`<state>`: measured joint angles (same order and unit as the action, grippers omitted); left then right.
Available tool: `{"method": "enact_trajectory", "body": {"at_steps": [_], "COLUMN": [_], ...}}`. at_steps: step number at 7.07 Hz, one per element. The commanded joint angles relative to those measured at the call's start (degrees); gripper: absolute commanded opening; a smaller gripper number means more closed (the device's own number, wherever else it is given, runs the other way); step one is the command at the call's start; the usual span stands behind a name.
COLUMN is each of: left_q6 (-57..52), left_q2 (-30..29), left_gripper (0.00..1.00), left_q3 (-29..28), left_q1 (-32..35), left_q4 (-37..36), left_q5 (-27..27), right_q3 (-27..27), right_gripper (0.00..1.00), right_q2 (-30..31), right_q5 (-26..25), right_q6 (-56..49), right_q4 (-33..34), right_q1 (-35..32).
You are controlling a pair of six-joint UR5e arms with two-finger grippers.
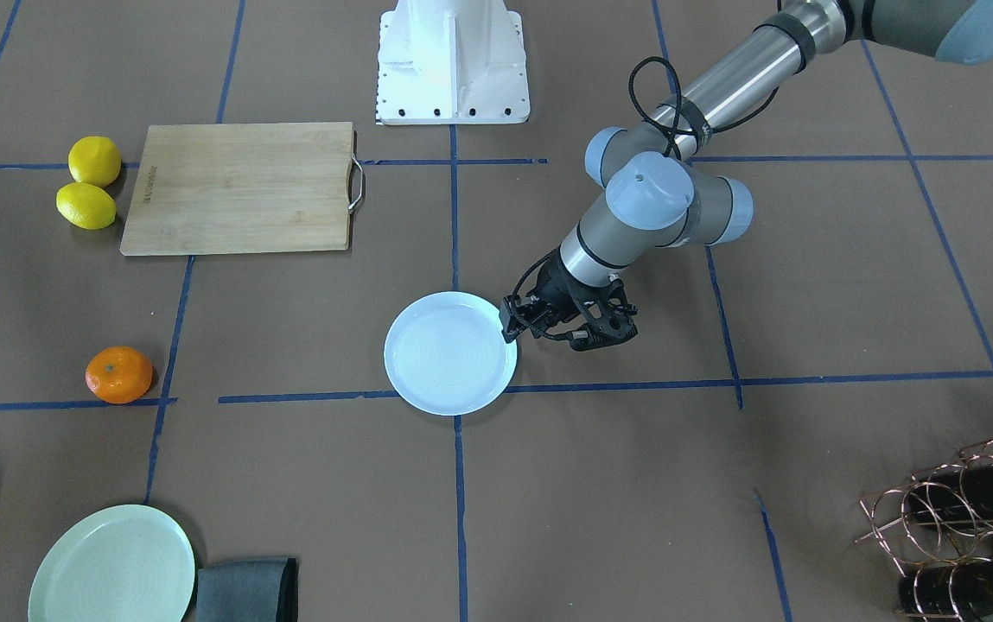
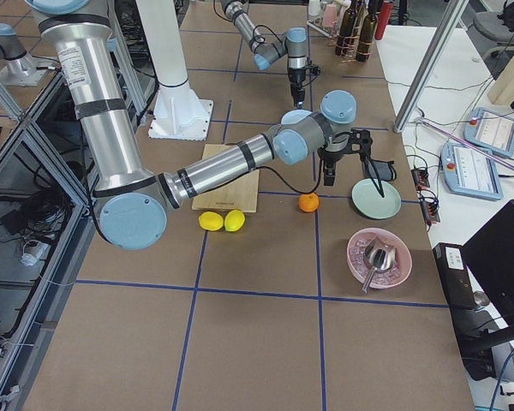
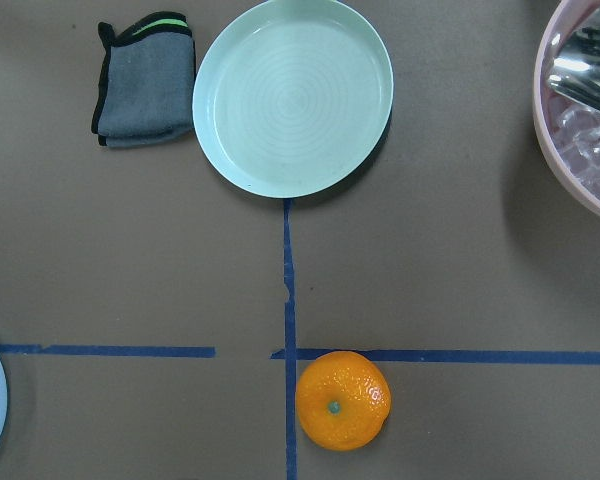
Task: Pick orange to plate
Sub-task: 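Release the plate and withdraw the left gripper while the right gripper approaches the orange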
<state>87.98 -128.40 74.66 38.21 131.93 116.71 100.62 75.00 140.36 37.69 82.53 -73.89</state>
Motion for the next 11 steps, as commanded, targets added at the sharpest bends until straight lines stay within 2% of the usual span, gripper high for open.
{"method": "enact_trajectory", "body": {"at_steps": [1, 2, 4, 5, 6, 7, 9, 11], "left_q6": [-10.15, -16.28, -33.31, -34.44, -34.62, -34.63, -34.63, -34.63], "left_q2": [3.93, 5.17, 8.33, 10.70, 11.85, 11.86, 12.73, 12.92], "left_gripper": [1.00, 1.00, 1.00, 1.00, 1.00, 1.00, 1.00, 1.00], "left_q3": [3.80, 5.56, 13.28, 15.58, 16.12, 16.13, 15.87, 15.78], "left_q1": [4.48, 7.20, 13.96, 15.91, 16.10, 16.11, 16.11, 16.11], "left_q4": [-0.79, -6.01, -19.46, -19.86, -19.69, -19.69, -19.25, -18.90], "left_q5": [0.36, 0.45, 0.63, 0.63, 0.63, 0.63, 0.63, 0.63], "right_q3": [-0.16, -0.16, -3.57, -5.59, -9.61, -12.79, -14.05, -15.44], "right_gripper": [1.00, 1.00, 1.00, 1.00, 1.00, 1.00, 1.00, 1.00], "right_q2": [-0.03, -0.64, -0.73, -0.82, -2.65, -2.93, -2.93, -2.84], "right_q5": [-4.62, -10.31, -15.01, -16.68, -19.83, -20.56, -20.65, -20.65], "right_q6": [2.54, 5.17, 10.71, 10.56, 10.38, 9.60, -0.03, -2.79], "right_q4": [-0.09, -0.52, -9.54, -10.54, -13.25, -15.62, -15.39, -15.38], "right_q1": [4.24, 8.97, 14.10, 15.95, 18.14, 19.47, 19.48, 19.31]}}
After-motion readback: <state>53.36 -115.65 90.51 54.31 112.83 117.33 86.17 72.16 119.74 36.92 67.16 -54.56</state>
